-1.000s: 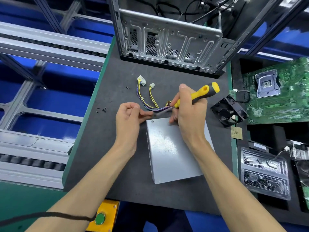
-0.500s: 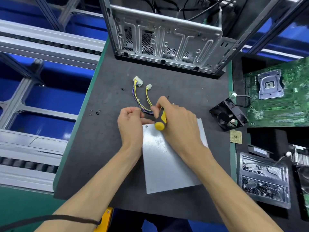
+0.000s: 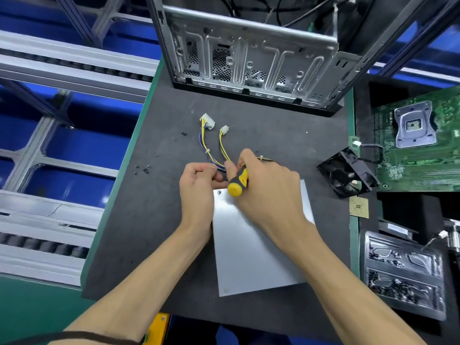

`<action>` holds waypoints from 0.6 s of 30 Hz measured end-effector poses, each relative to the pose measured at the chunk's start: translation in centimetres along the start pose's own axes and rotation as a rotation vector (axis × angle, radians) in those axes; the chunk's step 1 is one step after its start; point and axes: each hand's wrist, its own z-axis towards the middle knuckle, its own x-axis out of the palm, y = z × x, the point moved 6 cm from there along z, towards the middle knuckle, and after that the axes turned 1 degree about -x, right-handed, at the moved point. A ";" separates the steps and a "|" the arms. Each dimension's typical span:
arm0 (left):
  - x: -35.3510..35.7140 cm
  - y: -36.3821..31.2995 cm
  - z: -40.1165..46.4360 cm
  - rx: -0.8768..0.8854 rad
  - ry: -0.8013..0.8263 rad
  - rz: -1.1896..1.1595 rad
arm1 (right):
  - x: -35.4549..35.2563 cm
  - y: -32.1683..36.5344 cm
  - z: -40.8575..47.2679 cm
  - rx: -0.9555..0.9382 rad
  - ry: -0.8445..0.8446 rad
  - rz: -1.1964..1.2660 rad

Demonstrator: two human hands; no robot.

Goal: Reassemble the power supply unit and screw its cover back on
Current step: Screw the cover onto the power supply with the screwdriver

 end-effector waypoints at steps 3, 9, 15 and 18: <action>0.1 0.0 0.3 0.015 0.009 0.053 | 0.2 -0.2 0.1 0.013 0.009 -0.034; -0.3 0.4 0.9 -0.029 -0.089 0.071 | -0.4 1.0 0.5 -0.034 -0.013 -0.077; -0.4 0.3 1.1 -0.017 -0.112 0.054 | -1.0 1.8 0.9 -0.036 -0.002 -0.077; -0.4 0.5 0.9 -0.007 -0.099 0.048 | -0.6 1.4 0.9 -0.038 0.018 -0.101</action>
